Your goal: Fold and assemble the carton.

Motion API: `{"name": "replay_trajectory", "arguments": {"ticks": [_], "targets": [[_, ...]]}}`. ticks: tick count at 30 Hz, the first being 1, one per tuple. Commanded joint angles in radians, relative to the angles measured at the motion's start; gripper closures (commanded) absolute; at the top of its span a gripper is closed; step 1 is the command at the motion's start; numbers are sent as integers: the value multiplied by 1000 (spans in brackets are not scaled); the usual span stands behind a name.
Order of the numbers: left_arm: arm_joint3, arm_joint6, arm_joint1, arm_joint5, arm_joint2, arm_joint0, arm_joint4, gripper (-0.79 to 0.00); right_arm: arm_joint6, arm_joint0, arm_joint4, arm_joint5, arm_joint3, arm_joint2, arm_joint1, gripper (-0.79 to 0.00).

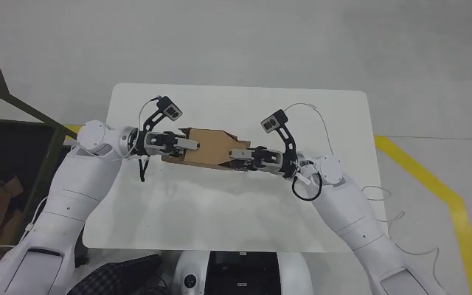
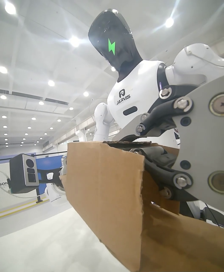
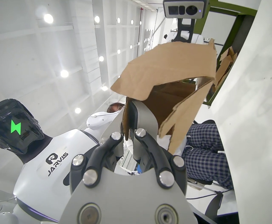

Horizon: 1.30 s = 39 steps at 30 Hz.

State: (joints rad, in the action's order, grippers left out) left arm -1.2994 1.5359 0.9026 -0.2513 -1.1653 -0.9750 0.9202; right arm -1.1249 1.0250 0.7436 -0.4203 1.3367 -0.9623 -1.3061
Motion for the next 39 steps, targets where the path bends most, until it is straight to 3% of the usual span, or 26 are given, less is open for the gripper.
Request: {"name": "replay_trajectory", "arguments": {"ticks": [1,13,22,39], "targets": [[8,0,-3,-19,-6,0,11,0,16,14,2,-22,15,-18,2,-785],[44,-51,-2,-83,-62,4,-37,0,228,115,-179,-145,158,-103,18,-785],[91,-22,19,-55,-35,34,1,0,302,99,-421,-107,244,-117,24,-785],[92,-19,20,-52,-35,36,2,0,307,100,-428,-108,247,-119,25,-785]]}}
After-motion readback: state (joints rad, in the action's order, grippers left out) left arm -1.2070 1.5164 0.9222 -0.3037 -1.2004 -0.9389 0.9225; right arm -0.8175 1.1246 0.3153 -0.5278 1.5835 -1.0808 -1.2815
